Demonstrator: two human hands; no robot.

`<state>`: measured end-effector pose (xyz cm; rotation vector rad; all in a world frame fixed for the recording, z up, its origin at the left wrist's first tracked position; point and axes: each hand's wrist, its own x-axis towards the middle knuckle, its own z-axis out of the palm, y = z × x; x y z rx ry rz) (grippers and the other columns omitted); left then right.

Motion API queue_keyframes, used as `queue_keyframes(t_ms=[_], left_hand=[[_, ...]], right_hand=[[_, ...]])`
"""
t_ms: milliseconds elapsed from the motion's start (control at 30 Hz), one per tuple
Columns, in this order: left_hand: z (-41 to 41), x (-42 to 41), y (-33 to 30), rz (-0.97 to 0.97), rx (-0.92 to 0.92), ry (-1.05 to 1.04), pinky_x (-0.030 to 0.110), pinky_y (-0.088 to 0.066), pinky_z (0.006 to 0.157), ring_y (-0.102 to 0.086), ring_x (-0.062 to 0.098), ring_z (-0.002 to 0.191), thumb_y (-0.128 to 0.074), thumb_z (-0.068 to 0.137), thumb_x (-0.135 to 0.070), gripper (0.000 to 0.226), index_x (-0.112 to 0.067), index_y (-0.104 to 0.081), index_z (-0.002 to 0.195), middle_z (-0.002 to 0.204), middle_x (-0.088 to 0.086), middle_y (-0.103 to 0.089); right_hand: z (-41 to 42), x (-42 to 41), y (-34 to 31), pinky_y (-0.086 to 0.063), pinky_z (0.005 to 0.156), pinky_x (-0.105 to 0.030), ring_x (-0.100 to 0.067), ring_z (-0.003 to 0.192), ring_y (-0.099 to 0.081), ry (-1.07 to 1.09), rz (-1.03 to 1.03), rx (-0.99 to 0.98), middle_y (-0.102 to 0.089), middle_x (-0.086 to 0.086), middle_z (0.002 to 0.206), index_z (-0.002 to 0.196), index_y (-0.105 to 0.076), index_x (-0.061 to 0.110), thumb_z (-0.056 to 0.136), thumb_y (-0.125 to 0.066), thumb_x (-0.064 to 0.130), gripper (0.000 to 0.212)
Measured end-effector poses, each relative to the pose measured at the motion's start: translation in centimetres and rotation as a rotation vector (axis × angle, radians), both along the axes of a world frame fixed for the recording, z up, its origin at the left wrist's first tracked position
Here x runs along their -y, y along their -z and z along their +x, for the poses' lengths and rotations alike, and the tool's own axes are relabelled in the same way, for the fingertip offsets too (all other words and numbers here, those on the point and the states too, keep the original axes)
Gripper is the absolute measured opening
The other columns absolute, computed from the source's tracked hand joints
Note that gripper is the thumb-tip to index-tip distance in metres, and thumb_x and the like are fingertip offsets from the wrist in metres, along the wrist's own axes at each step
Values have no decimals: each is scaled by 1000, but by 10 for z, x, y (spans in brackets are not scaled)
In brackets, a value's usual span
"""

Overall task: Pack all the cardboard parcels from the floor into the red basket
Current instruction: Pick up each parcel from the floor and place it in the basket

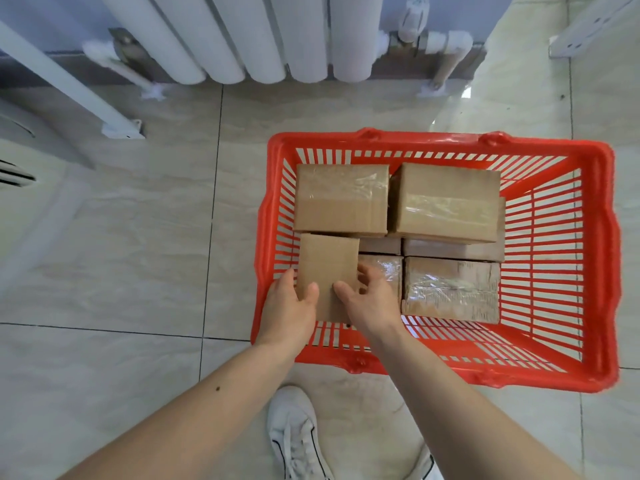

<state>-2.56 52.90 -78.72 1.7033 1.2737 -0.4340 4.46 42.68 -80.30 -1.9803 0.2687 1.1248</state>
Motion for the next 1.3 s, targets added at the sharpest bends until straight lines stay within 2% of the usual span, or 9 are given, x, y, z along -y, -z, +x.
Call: queue_keyframes(t_ms=[333, 400, 500, 700, 867, 1033, 1100, 1200, 1300], left_hand=[[23, 17, -73, 17, 23, 26, 46, -41, 109, -47, 20, 132, -44, 97, -38, 51, -24, -40, 146, 146, -1, -47], [30, 22, -89, 10, 24, 21, 44, -40, 110, -47, 21, 132, -46, 97, -39, 51, -23, -42, 144, 144, -2, -47], [39, 34, -110, 5, 28, 35, 47, -40, 109, -50, 22, 131, -44, 83, -55, 63, -28, -47, 140, 143, 1, -52], [66, 83, -161, -20, 64, 150, 44, -30, 116, -37, 23, 141, -49, 96, -36, 55, -18, -38, 147, 153, 6, -40], [89, 151, -189, -45, 100, 286, 40, -30, 116, -38, 21, 140, -47, 96, -36, 55, -18, -38, 147, 153, 4, -40], [109, 246, -205, -74, 114, 413, 33, -33, 110, -44, 22, 135, -47, 96, -34, 51, -14, -43, 143, 147, 6, -46], [116, 291, -209, -76, 115, 443, 35, -37, 109, -49, 24, 128, -48, 95, -33, 48, -13, -48, 139, 140, 8, -52], [123, 361, -215, -99, 104, 477, 40, -35, 112, -47, 23, 132, -49, 95, -35, 52, -12, -46, 142, 145, 8, -49], [131, 430, -221, -144, 93, 498, 37, -35, 112, -44, 21, 135, -49, 96, -35, 51, -13, -46, 141, 147, 6, -46]], right_hand=[[13, 41, -69, -45, 106, -41, -20, 123, -57, -14, 12, -50, -58, -5, 136, 143, -46, 15, 92, -64, 23, 55], [16, 53, -89, -47, 105, -41, -19, 119, -58, 4, 17, -47, -60, -3, 131, 140, -49, 16, 91, -64, 24, 51], [19, 77, -122, -50, 100, -39, -17, 112, -62, 38, -1, -48, -64, 0, 125, 135, -53, 18, 89, -64, 28, 48], [30, 153, -171, -48, 86, -24, -10, 99, -62, 210, -30, 33, -66, 2, 109, 124, -59, 17, 89, -66, 19, 35], [28, 237, -187, -53, 91, -37, -14, 98, -67, 435, -37, 19, -71, 4, 104, 104, -63, 27, 86, -67, 25, 18], [27, 337, -197, -51, 92, -39, -21, 101, -67, 577, -68, 1, -67, 1, 104, 119, -58, 18, 89, -65, 23, 31], [27, 384, -198, -51, 88, -37, -21, 96, -67, 622, -74, 7, -66, 1, 101, 121, -57, 15, 90, -64, 21, 32], [28, 455, -205, -51, 87, -38, -21, 93, -68, 677, -89, 15, -65, -1, 100, 121, -57, 13, 91, -63, 21, 31], [29, 525, -212, -51, 88, -39, -23, 97, -68, 696, -103, 24, -65, 0, 96, 121, -57, 13, 91, -63, 21, 32]])
